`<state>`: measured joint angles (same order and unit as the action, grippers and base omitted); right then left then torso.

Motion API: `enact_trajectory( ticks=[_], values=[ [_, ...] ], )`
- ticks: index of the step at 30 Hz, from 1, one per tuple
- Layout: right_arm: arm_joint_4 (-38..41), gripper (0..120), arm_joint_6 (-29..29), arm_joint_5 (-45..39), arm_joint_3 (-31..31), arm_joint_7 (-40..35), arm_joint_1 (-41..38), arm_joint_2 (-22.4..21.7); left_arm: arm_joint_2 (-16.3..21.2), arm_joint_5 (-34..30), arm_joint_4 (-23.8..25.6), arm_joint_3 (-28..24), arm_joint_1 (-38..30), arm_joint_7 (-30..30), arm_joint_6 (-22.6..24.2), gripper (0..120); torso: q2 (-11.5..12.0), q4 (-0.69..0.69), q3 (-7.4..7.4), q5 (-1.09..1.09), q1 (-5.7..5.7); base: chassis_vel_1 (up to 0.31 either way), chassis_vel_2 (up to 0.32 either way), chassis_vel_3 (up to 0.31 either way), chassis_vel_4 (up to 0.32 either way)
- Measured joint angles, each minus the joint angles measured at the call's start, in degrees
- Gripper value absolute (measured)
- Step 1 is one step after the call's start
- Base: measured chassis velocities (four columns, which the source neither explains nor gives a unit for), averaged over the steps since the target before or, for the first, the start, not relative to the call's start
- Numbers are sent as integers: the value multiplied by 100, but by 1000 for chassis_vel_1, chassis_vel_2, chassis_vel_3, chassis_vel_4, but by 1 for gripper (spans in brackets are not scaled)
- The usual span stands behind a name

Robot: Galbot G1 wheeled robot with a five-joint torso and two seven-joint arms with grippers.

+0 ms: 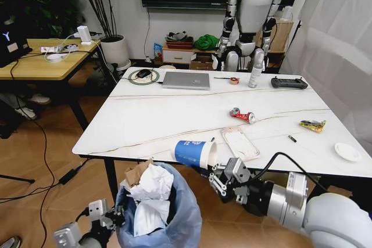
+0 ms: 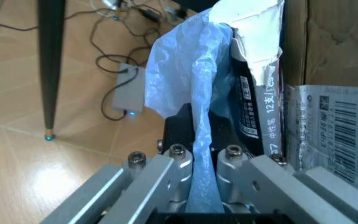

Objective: Pick up the trash bin and place the trash from the table into it.

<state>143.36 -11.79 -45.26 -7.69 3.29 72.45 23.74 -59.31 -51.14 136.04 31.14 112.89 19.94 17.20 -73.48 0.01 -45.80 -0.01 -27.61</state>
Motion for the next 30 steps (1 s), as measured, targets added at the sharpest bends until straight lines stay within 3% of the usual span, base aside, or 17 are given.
enact_trajectory(
  ticks=[7, 13, 22, 25, 30],
  values=[
    [-128, 0, 44, 134, 179, 473, -95, 157, 1142, -421, 49, -138, -163, 7, -4, 0, 0, -1, 0, 2, 0, 0, 0, 0, 0],
    [-259, 0, -66, 434, 407, 736, -298, 148, 1783, -787, -53, -180, -426, 19, -3, 0, 0, 0, 0, 0, 0, 0, 0, 0, 0],
    [-565, 0, -340, 223, 1103, 399, -473, 566, 1877, -958, -141, -249, -673, 9, -3, 0, 0, 0, 0, 2, 0, 0, 0, 0, 0],
    [-765, 0, -389, 79, 1756, 285, -972, 939, 1906, -1023, -168, -201, -732, 7, 5, 0, 0, 0, 0, 2, 0, 0, 0, 0, 0],
    [-920, 0, -511, -147, 2334, 89, -1454, 1360, 1847, -1070, -168, -173, -823, 16, 26, 0, 0, 1, 0, 0, 0, 0, 0, 0, 0]
  ],
)
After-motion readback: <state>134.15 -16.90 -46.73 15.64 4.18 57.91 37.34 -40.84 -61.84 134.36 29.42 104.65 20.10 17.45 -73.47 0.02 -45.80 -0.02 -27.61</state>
